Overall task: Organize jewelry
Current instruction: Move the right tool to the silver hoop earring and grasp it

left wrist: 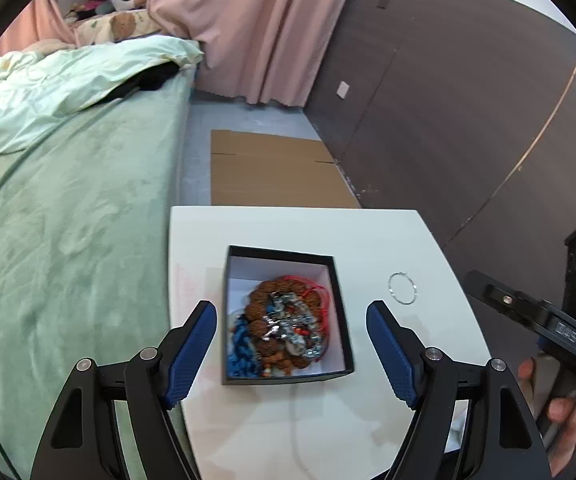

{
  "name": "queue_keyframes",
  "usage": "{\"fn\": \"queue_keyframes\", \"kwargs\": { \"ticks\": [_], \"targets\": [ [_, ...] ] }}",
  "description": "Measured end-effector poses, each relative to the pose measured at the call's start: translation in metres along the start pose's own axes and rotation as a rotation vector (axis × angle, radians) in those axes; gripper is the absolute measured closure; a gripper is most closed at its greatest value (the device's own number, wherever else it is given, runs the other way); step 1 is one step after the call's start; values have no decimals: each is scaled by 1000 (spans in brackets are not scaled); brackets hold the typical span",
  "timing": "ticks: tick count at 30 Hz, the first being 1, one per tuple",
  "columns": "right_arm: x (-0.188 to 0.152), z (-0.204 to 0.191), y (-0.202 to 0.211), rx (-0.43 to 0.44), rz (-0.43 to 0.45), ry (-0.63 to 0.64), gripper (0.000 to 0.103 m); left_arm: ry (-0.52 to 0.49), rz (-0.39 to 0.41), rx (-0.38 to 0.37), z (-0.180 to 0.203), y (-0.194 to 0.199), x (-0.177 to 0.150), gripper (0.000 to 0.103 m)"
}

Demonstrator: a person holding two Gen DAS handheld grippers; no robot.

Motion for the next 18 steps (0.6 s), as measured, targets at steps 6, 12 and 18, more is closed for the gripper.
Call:
{"fn": "queue_keyframes", "kwargs": {
  "ticks": [6,12,18],
  "targets": [
    [21,38,2,-58,19,-86,30,-17,-8,-10,8,-8,4,22],
    [29,57,-7,-121,3,-105,30,-30,-24,-10,9,-19,8,21],
    [29,64,-33,-212,-60,-85,30,-29,-42,-6,4,-31,11,21]
  ]
}}
Point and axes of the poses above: each gripper's, at about its wrist camera, not at the fingertips, and y roughly against the way its jaws point, z to its right, x to its top, the point moved 1 cm from there along -y, roughly the way its jaws point, and after that the axes turned 15 degrees about -y, right-handed, at the moved point
